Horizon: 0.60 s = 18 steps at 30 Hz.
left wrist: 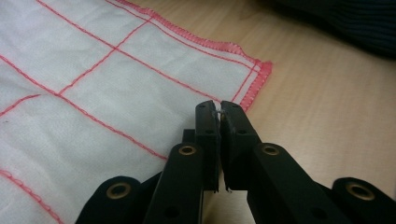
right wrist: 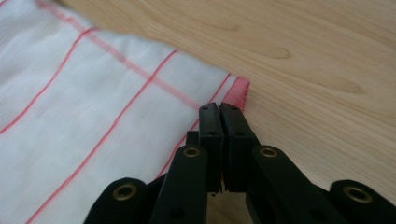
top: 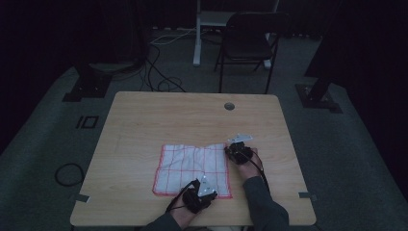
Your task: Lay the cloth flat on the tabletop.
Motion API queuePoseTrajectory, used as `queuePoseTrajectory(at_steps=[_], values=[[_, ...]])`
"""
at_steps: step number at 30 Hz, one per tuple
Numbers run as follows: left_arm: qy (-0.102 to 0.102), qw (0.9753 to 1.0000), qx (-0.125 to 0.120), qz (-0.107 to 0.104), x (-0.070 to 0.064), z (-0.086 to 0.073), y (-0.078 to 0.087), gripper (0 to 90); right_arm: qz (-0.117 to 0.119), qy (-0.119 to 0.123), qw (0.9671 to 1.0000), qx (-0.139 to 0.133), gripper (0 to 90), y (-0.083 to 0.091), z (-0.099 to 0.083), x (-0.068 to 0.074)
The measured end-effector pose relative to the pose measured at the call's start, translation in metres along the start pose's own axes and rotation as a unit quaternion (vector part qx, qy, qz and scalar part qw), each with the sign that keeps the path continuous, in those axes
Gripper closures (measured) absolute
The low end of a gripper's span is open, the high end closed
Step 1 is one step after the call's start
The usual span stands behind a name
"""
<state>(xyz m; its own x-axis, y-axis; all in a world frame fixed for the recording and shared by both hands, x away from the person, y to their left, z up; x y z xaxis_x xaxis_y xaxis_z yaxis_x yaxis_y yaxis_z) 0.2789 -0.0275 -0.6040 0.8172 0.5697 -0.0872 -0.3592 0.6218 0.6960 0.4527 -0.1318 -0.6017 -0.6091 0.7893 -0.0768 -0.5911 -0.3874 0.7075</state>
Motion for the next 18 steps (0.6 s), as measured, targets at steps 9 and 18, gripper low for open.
queuePoseTrajectory(at_steps=[9,18], values=[[0.024,0.9997,-0.010,0.000,0.006,0.004,0.003,78.9,-0.010,-0.017,0.9998,0.001,87.7,-0.001,0.001,-0.009],[0.056,0.9931,-0.052,0.089,0.076,0.022,0.036,71.8,-0.018,-0.022,0.9995,-0.016,70.8,0.006,0.018,-0.011]])
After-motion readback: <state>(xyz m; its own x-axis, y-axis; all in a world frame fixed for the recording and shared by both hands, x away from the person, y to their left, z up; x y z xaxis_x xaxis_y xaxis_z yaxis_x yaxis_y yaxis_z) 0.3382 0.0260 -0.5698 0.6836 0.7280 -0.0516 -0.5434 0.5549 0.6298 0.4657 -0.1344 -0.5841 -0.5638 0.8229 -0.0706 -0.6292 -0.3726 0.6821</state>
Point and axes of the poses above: each handheld gripper's, and its own axes: y roughly backward along the jaws, z roughly out of its top, x roughly to its left, the point moved 9 cm from there along -y, roughly forward along the jaws, and after that the axes turned 4 degrees about y, right-handed, at the moved point
